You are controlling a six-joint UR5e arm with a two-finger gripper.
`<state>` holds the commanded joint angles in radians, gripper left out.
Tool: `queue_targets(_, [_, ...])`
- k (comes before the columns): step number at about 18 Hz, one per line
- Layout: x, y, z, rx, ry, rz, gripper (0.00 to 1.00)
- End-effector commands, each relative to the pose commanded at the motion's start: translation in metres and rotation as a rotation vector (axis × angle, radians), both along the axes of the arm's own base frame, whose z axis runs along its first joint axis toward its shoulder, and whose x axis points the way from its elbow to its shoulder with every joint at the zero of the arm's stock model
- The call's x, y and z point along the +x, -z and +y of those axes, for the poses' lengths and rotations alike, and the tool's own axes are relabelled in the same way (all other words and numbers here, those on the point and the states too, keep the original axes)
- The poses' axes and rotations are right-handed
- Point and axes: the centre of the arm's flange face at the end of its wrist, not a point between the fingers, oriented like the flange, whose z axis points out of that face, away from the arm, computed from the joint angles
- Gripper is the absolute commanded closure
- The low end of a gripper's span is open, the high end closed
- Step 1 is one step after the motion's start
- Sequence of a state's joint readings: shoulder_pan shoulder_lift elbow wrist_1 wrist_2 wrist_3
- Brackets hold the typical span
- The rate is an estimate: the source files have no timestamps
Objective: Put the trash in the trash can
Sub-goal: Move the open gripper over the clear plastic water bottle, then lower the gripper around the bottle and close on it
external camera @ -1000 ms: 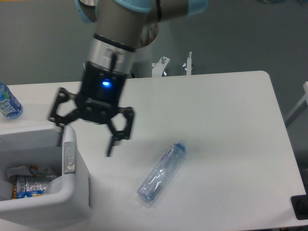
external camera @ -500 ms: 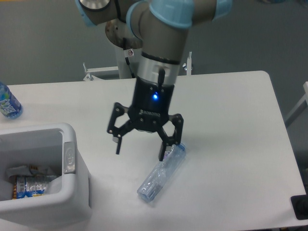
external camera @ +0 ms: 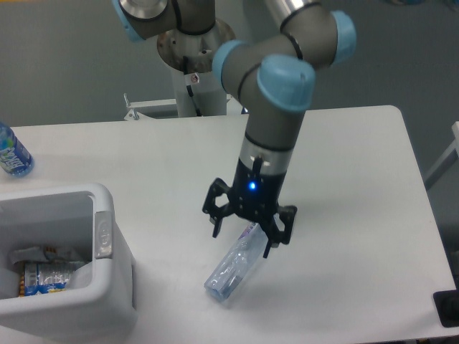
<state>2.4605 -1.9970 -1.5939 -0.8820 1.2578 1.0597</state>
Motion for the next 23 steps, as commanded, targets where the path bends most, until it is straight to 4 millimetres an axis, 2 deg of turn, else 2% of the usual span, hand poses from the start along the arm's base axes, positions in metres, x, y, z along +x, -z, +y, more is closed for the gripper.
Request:
queue_targets(3, [-0.01, 0.028, 0.01, -0.02, 0.013, -0.017, 0.0])
queue_targets(6, [-0.007, 0.041, 0.014, -0.019, 0.017, -0.015, 0.0])
queue_targets(11, [0.01, 0.077, 0.037, -0.054, 0.046, -0.037, 0.0])
queue_targets(15, [0.011, 0.09, 0.039, -0.066, 0.044, -0.05, 0.0])
queue_targets(20, [0.031, 0.103, 0.049, -0.105, 0.053, -0.034, 0.0])
queue_targets(23, [0.034, 0.11, 0.048, -0.131, 0.053, -0.024, 0.0])
